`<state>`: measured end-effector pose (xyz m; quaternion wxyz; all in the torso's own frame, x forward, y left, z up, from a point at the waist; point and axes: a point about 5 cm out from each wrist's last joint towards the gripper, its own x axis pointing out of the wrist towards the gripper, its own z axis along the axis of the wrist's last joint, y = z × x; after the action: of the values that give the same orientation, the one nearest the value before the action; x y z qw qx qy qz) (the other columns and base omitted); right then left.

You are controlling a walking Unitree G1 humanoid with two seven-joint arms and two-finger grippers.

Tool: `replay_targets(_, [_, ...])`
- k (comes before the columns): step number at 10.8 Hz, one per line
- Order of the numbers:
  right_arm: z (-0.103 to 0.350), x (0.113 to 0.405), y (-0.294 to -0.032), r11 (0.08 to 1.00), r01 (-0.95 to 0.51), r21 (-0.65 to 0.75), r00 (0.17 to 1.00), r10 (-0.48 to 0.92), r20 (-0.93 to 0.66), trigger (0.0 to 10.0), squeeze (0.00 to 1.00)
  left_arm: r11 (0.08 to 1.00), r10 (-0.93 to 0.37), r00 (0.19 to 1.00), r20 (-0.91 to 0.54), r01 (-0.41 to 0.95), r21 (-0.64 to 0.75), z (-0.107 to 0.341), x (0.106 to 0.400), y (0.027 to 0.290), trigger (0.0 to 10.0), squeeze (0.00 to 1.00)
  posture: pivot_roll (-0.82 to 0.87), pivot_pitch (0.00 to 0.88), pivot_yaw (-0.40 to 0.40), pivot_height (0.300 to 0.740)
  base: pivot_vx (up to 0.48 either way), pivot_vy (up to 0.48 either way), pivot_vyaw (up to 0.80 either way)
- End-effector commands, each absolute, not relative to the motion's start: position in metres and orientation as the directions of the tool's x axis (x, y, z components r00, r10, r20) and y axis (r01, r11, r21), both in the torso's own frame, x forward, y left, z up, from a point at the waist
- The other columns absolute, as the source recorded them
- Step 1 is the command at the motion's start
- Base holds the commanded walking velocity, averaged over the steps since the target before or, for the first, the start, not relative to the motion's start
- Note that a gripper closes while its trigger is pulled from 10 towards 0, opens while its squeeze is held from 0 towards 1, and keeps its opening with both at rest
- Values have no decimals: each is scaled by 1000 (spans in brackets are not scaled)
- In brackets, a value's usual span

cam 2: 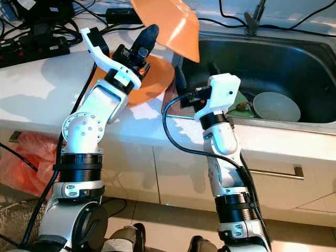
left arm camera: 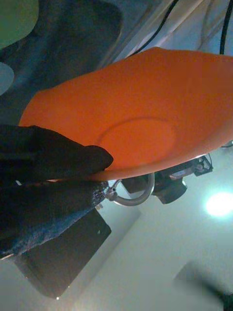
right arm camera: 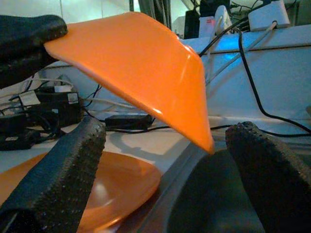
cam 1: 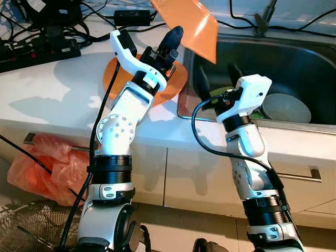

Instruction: Kitchen organization

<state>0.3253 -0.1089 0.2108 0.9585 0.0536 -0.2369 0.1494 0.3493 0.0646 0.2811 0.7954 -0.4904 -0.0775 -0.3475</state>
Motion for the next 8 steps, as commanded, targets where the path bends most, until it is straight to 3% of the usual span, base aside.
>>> replay_targets(1, [215, 323, -109, 951, -308, 30, 832, 254, 493, 10000, 0, 150, -529, 675, 514, 671, -726, 289, 338, 31, 10000, 0, 167, 121, 35, 740, 0, 0, 0])
replay_targets(8, [215, 328, -112, 976, -216, -9, 843, 191, 503, 10000, 0, 144, -597, 649, 471, 665, -733, 284, 328, 15, 10000, 0, 181, 132, 35, 740, 0, 0, 0])
